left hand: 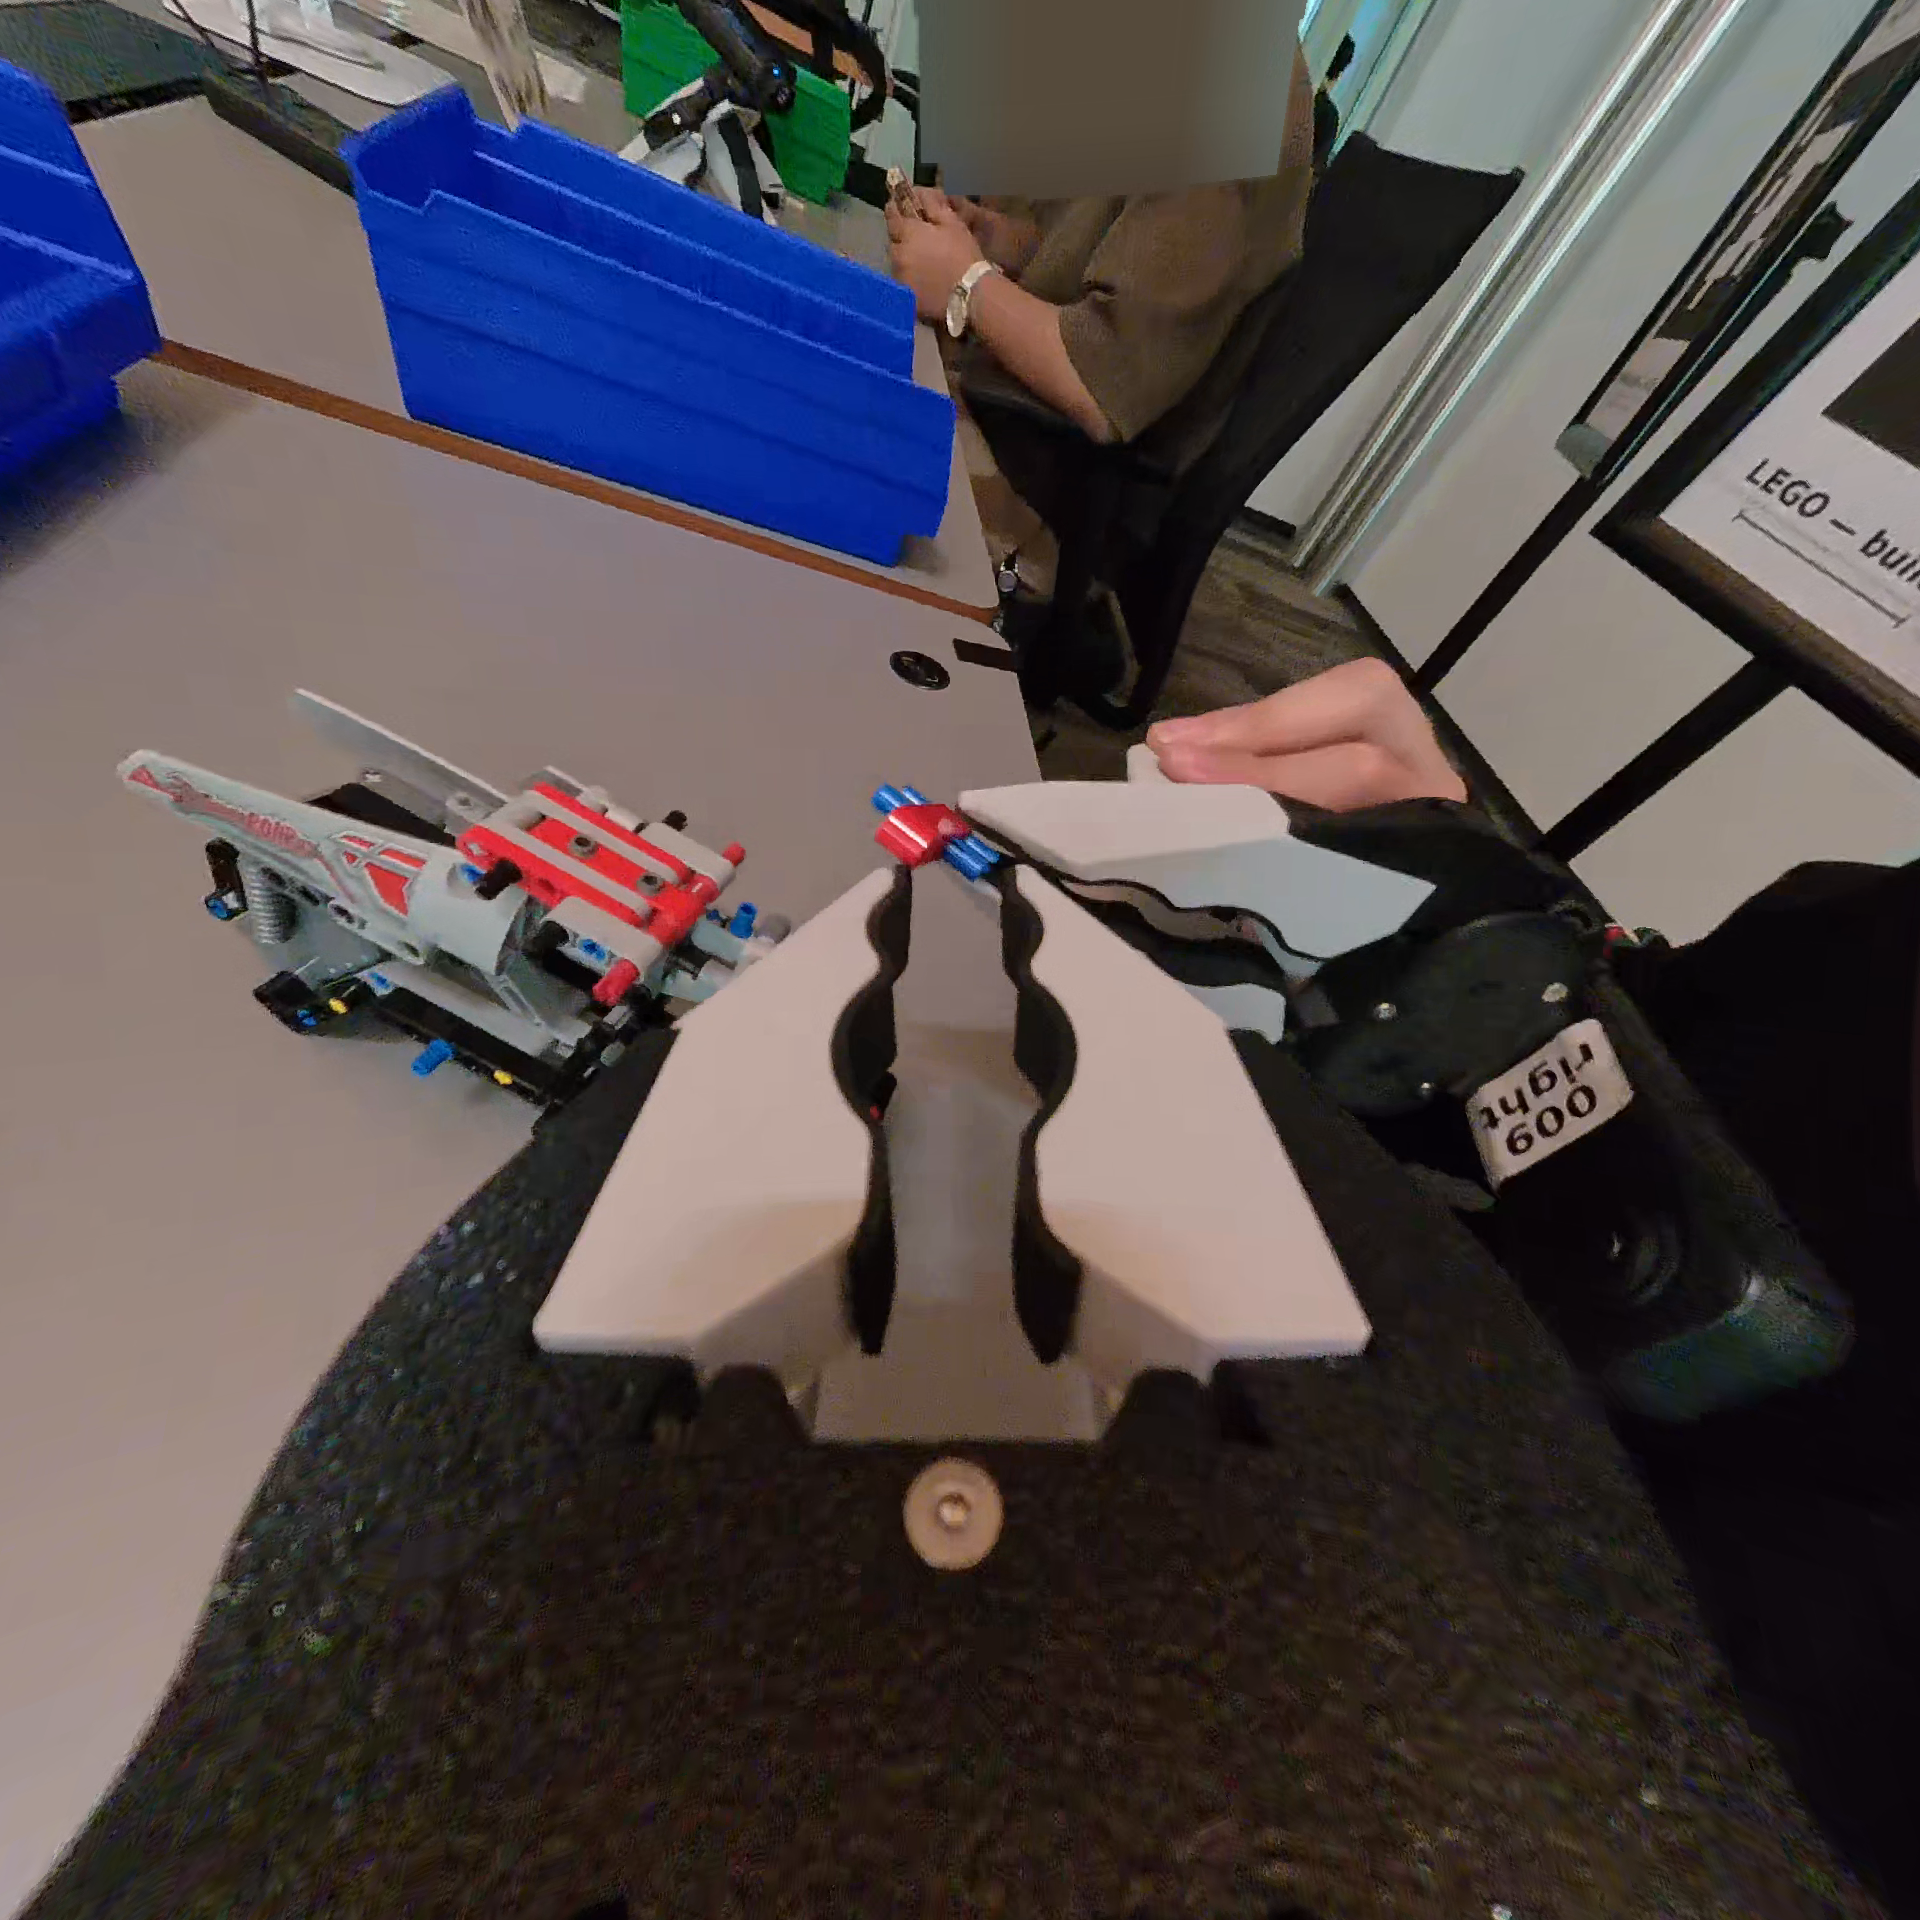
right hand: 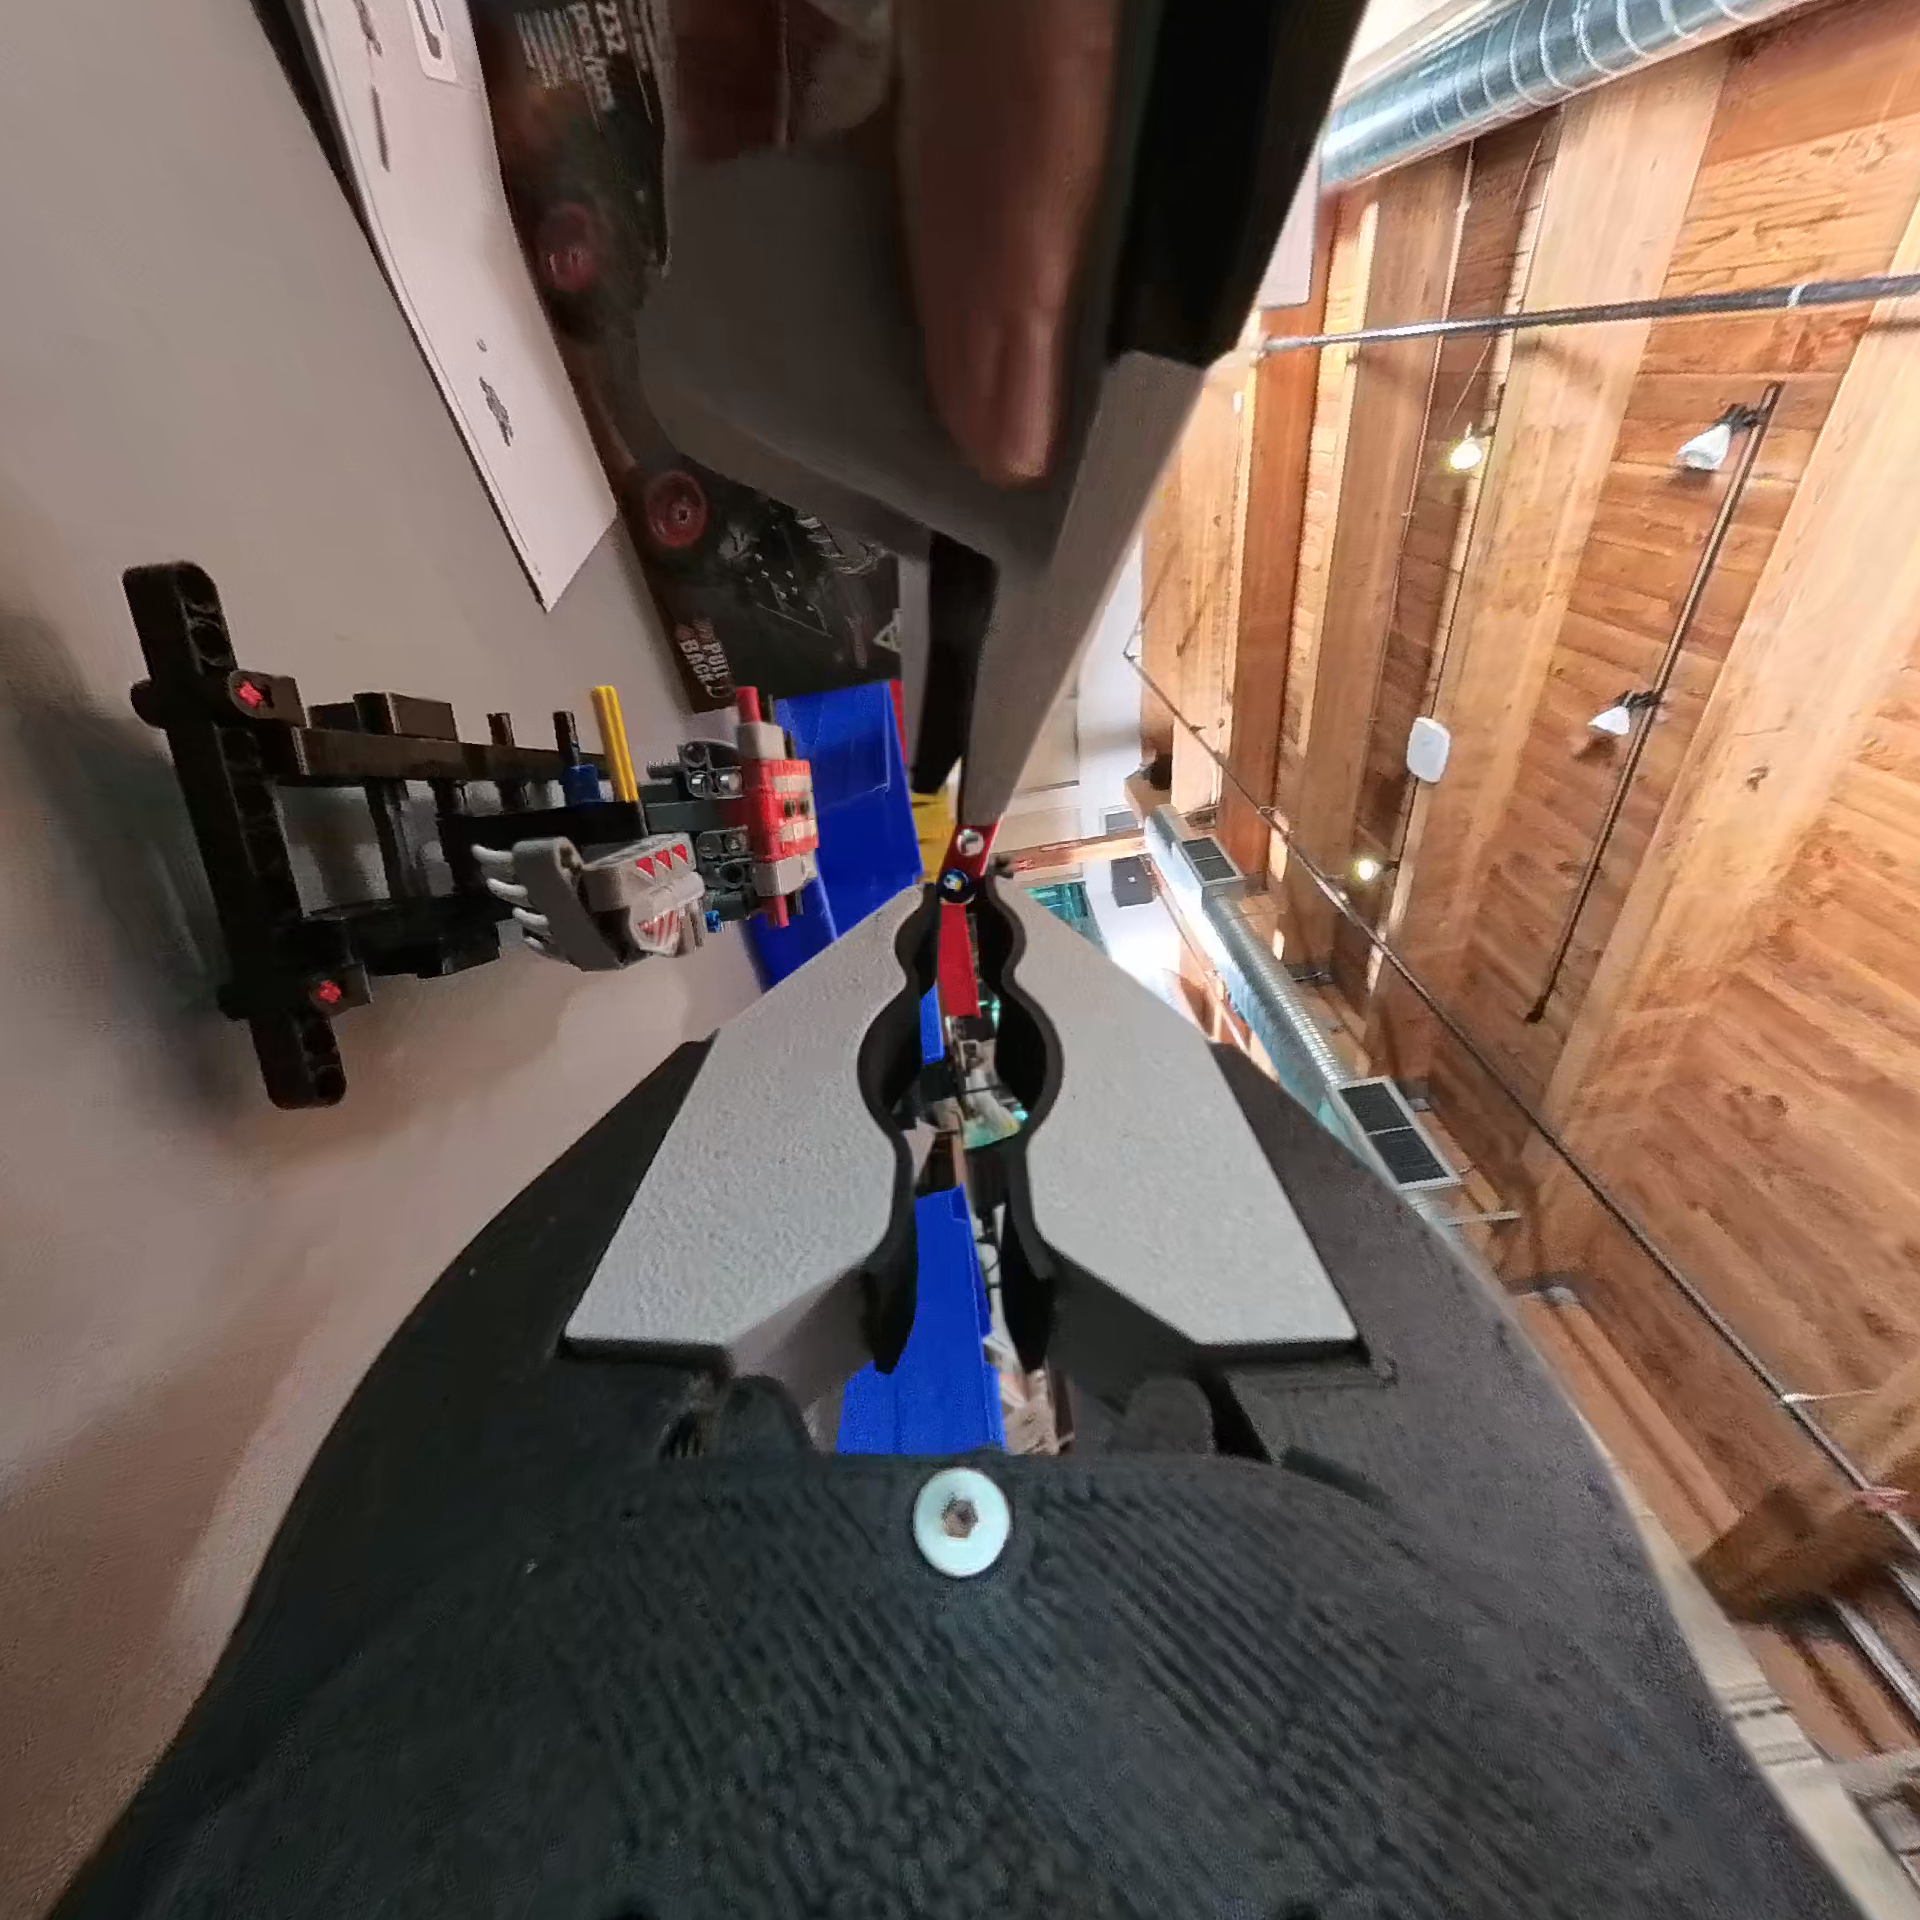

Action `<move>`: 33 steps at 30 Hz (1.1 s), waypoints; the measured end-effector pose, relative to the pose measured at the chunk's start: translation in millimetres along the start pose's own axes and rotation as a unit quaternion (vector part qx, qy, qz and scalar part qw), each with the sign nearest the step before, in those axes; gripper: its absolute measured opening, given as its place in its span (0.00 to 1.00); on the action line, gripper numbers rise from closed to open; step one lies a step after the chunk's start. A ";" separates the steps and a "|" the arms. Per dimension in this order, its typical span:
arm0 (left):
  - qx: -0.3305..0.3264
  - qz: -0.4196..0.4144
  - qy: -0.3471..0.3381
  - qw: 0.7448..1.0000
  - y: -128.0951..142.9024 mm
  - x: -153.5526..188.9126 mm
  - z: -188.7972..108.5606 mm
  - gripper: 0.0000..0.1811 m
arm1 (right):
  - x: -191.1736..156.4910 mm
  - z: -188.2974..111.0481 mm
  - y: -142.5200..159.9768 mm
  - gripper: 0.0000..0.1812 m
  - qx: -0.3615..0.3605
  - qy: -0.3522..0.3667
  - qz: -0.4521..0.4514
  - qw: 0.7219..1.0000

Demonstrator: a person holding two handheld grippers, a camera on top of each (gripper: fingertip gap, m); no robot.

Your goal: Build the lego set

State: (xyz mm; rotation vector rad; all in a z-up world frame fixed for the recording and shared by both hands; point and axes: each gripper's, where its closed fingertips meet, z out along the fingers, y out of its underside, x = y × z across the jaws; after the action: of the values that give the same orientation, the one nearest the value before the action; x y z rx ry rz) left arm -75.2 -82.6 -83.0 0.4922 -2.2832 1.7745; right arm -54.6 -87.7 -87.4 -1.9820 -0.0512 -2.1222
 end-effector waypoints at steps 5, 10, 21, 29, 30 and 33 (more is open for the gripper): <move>-0.002 -0.008 -0.003 1.000 2.2 -5.3 -1.0 0.07 | -2.8 -0.5 -5.8 0.03 -0.002 0.007 -0.024 1.000; 0.001 -0.011 -0.021 1.000 4.4 -22.9 -3.9 0.01 | -2.5 -3.1 -10.1 0.00 0.013 0.005 -0.014 1.000; -0.084 0.021 0.060 0.994 24.9 -16.7 -10.9 0.01 | -9.1 -10.1 -14.4 0.08 0.120 -0.119 0.164 0.972; -0.171 0.063 0.144 0.973 49.3 5.3 -21.1 0.01 | -23.9 -33.3 -24.7 0.06 0.198 -0.277 0.284 0.896; -0.177 0.072 0.152 0.970 51.4 7.6 -22.0 0.01 | -24.5 -36.0 -24.9 0.04 0.202 -0.293 0.295 0.887; -0.183 0.090 0.172 0.964 54.3 16.5 -22.1 0.01 | -20.1 -41.1 -28.5 0.02 0.217 -0.324 0.361 0.847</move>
State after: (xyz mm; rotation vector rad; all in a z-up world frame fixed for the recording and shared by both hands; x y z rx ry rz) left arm -112.2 -51.4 -120.2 -0.0884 -2.3738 1.3235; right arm -99.4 -64.7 -106.6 -1.9074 0.0828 -0.8422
